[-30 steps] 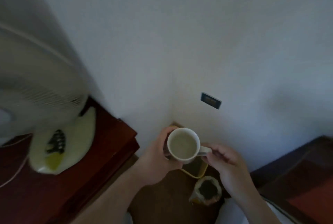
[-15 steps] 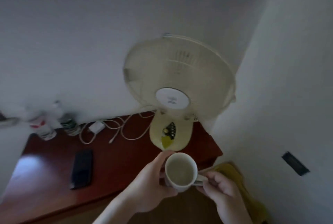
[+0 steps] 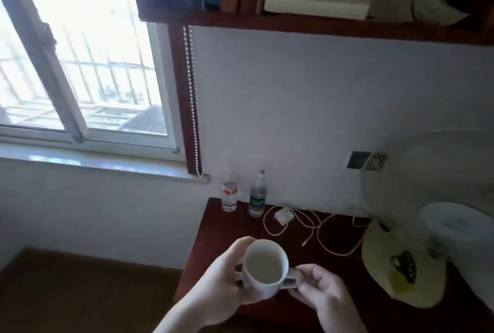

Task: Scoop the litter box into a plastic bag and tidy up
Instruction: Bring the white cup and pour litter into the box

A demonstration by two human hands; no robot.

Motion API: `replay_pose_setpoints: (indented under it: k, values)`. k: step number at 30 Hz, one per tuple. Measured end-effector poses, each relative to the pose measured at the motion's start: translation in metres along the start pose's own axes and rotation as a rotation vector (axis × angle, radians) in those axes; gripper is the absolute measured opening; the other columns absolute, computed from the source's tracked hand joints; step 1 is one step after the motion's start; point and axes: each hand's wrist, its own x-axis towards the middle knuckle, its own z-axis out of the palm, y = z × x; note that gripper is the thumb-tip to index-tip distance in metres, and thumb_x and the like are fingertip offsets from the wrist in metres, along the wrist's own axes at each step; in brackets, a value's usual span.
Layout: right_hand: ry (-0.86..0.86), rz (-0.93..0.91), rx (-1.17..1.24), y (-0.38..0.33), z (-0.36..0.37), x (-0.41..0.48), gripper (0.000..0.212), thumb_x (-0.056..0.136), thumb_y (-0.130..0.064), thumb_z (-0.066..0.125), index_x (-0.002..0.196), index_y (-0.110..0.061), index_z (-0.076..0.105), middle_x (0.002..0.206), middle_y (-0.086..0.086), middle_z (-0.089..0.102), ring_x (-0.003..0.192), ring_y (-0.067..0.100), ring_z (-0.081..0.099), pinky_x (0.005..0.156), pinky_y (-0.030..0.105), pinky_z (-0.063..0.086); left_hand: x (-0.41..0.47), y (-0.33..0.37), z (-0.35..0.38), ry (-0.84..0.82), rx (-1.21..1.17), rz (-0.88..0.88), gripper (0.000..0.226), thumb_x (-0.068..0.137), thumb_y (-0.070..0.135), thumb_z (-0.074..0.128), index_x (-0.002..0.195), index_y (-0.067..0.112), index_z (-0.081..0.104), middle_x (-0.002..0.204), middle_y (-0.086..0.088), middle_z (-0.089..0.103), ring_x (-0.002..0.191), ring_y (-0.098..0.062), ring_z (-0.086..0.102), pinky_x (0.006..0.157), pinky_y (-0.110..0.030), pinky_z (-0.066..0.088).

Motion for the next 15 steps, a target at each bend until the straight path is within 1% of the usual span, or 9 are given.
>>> replay_pose_setpoints:
  k: [2,5,7,8,9,11,13,14,15]
  values:
    - [-0.06,-0.005,-0.032,0.0,0.021,0.016,0.021,0.072,-0.017,0.065,0.086,-0.007,0.075,0.087,0.017,0.076,0.091,0.024,0.074,0.085,0.034,0.057,-0.006,-0.011,-0.022,0.051,-0.015,-0.044,0.072,0.063,0.014,0.075,0.125,0.041,0.051,0.115,0.007,0.068,0.1,-0.016,0.07,0.085,-0.038,0.059]
    - [-0.124,0.005,-0.055,0.003,0.05,0.041,0.021,0.072,-0.018,0.066,0.086,-0.006,0.075,0.086,0.018,0.075,0.087,0.026,0.073,0.08,0.034,0.058,-0.011,-0.031,-0.051,0.134,-0.041,-0.107,0.078,0.061,0.012,0.076,0.129,0.04,0.049,0.116,0.003,0.068,0.089,-0.01,0.07,0.076,-0.029,0.056]
    - [-0.178,0.012,-0.056,0.008,0.067,0.058,0.018,0.073,-0.018,0.067,0.085,-0.007,0.075,0.087,0.017,0.075,0.087,0.027,0.073,0.078,0.033,0.059,-0.016,-0.042,-0.067,0.184,-0.061,-0.156,0.079,0.065,0.004,0.076,0.13,0.038,0.048,0.113,0.001,0.07,0.089,-0.009,0.07,0.076,-0.027,0.054]
    - [-0.197,0.015,-0.061,0.013,0.074,0.066,0.013,0.076,-0.014,0.068,0.085,-0.007,0.075,0.087,0.017,0.076,0.088,0.026,0.073,0.079,0.034,0.059,-0.016,-0.046,-0.073,0.205,-0.057,-0.183,0.079,0.067,0.0,0.075,0.131,0.039,0.048,0.111,0.001,0.072,0.09,-0.01,0.071,0.076,-0.027,0.054]
    - [-0.212,0.02,-0.073,0.017,0.08,0.074,0.008,0.081,-0.007,0.068,0.086,-0.006,0.074,0.088,0.016,0.076,0.088,0.026,0.072,0.082,0.035,0.059,-0.016,-0.051,-0.079,0.222,-0.044,-0.206,0.08,0.069,-0.003,0.074,0.13,0.041,0.048,0.108,0.002,0.073,0.09,-0.01,0.071,0.077,-0.028,0.056]
    - [-0.24,0.04,-0.103,0.026,0.09,0.089,0.014,0.09,0.006,0.061,0.09,-0.003,0.072,0.088,0.013,0.077,0.09,0.024,0.073,0.086,0.037,0.058,-0.012,-0.065,-0.089,0.252,-0.027,-0.239,0.081,0.068,0.0,0.074,0.13,0.044,0.048,0.105,-0.001,0.073,0.09,-0.013,0.07,0.08,-0.036,0.058]
    - [-0.258,0.062,-0.116,0.034,0.1,0.103,0.018,0.092,0.008,0.057,0.091,-0.002,0.071,0.088,0.011,0.077,0.09,0.022,0.073,0.086,0.036,0.057,-0.006,-0.082,-0.098,0.27,-0.022,-0.265,0.082,0.065,0.008,0.075,0.131,0.048,0.047,0.103,-0.007,0.073,0.09,-0.024,0.07,0.082,-0.043,0.057]
    - [-0.258,0.081,-0.116,0.039,0.104,0.108,0.018,0.092,0.007,0.057,0.091,-0.003,0.071,0.088,0.01,0.077,0.09,0.021,0.073,0.086,0.035,0.057,-0.002,-0.09,-0.102,0.269,-0.014,-0.278,0.082,0.064,0.01,0.074,0.131,0.049,0.047,0.103,-0.009,0.073,0.092,-0.029,0.069,0.083,-0.045,0.057]
    - [-0.252,0.1,-0.112,0.044,0.107,0.114,0.018,0.093,0.007,0.057,0.091,-0.003,0.072,0.088,0.011,0.077,0.092,0.022,0.073,0.087,0.035,0.057,0.001,-0.097,-0.104,0.268,-0.015,-0.287,0.081,0.064,0.011,0.074,0.131,0.049,0.047,0.103,-0.008,0.073,0.094,-0.03,0.069,0.083,-0.045,0.057]
